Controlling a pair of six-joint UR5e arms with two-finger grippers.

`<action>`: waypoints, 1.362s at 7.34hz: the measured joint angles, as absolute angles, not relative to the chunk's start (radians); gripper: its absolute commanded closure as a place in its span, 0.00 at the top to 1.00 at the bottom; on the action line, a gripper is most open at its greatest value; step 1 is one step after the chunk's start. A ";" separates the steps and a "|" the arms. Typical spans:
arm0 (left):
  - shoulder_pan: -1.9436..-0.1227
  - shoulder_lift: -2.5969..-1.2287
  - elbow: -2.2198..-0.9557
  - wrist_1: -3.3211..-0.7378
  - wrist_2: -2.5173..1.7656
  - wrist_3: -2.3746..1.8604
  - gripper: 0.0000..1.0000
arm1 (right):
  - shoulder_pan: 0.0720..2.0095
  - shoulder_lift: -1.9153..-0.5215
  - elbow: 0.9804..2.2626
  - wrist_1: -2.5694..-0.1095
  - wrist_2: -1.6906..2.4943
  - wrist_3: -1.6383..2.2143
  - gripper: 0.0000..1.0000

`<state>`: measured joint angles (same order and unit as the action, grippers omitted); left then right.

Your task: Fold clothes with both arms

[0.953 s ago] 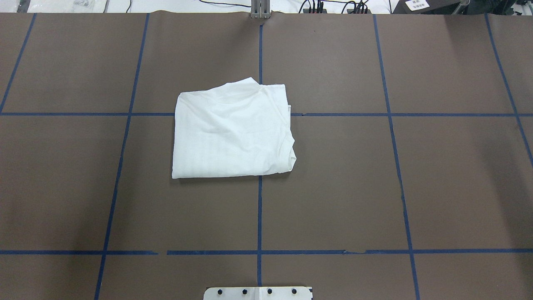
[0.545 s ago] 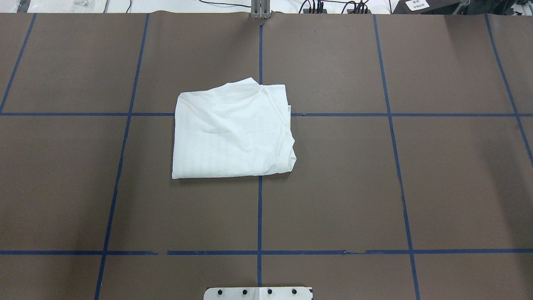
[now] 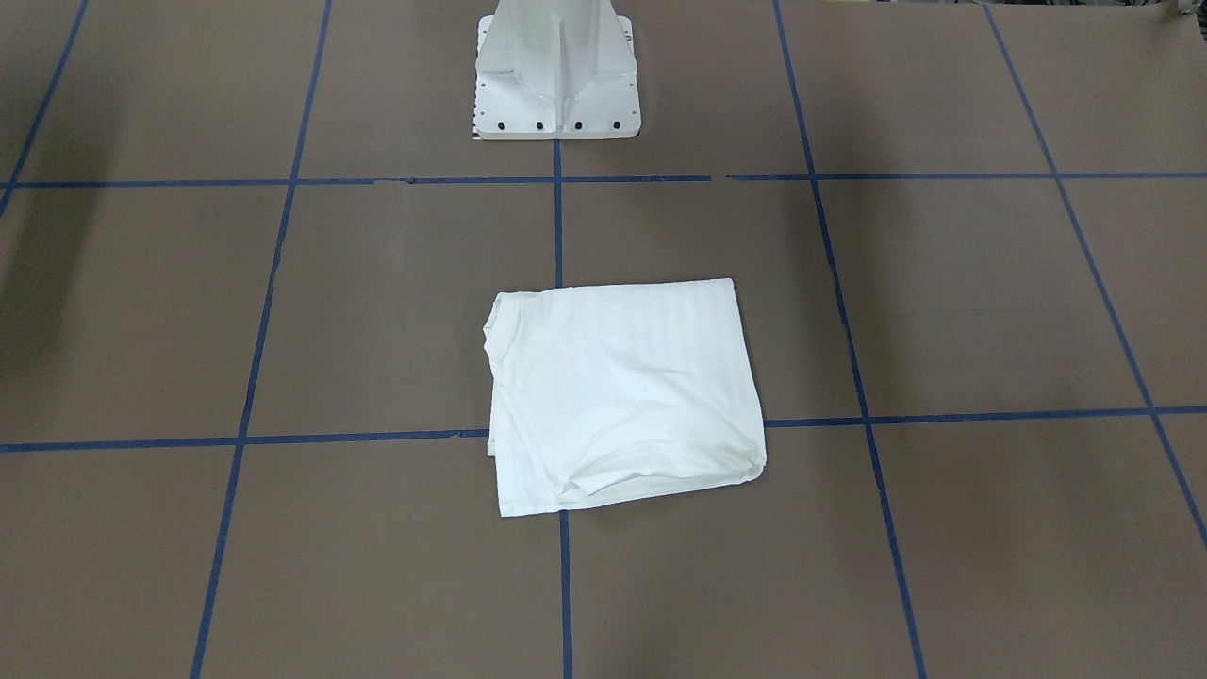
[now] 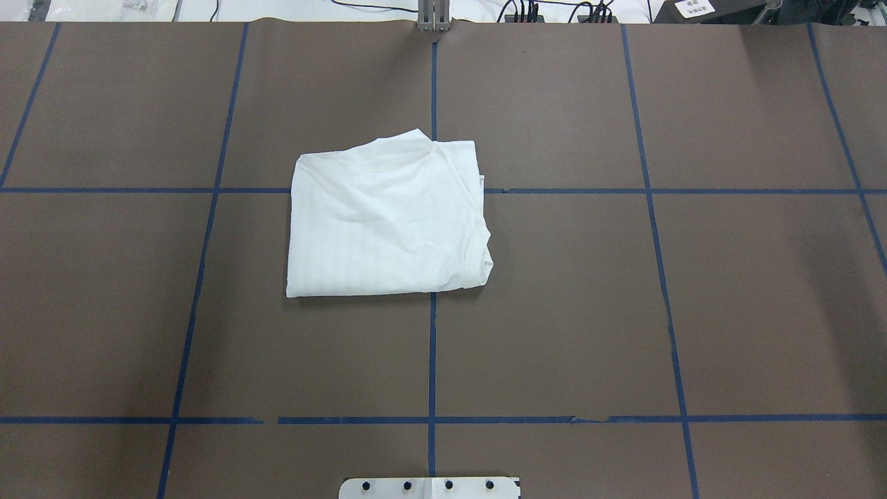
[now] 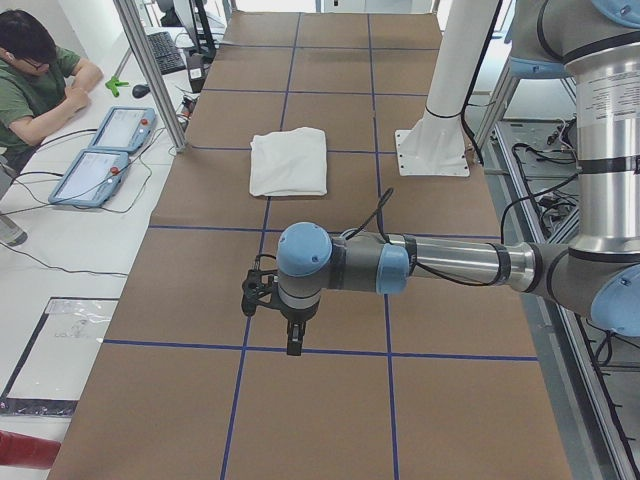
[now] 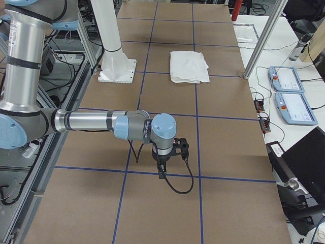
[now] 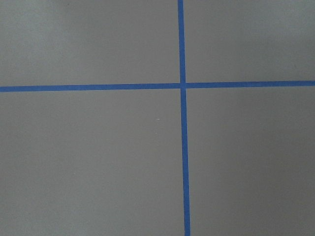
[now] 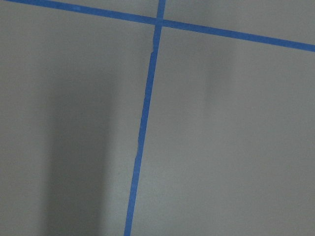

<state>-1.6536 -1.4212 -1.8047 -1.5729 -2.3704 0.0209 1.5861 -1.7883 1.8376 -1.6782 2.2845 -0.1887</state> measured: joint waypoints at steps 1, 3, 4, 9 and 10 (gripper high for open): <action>-1.654 -1.421 -1.805 -1.575 -2.369 0.022 1.00 | 1.586 -1.788 1.838 -1.678 2.284 -0.189 1.00; -1.654 -1.421 -1.806 -1.577 -2.365 0.025 1.00 | 1.586 -1.790 1.837 -1.678 2.284 -0.190 1.00; -1.654 -1.421 -1.806 -1.577 -2.364 0.025 1.00 | 1.586 -1.790 1.836 -1.678 2.284 -0.190 1.00; -1.654 -1.400 -1.807 -1.577 -2.364 0.025 1.00 | 1.586 -1.788 1.837 -1.678 2.285 -0.190 1.00; -1.654 -1.395 -1.807 -1.577 -2.364 0.026 1.00 | 1.586 -1.787 1.837 -1.678 2.286 -0.191 1.00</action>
<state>-1.6536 -1.3945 -1.8069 -1.5766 -2.3639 0.0260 1.5861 -1.7868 1.8374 -1.6782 2.2856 -0.1911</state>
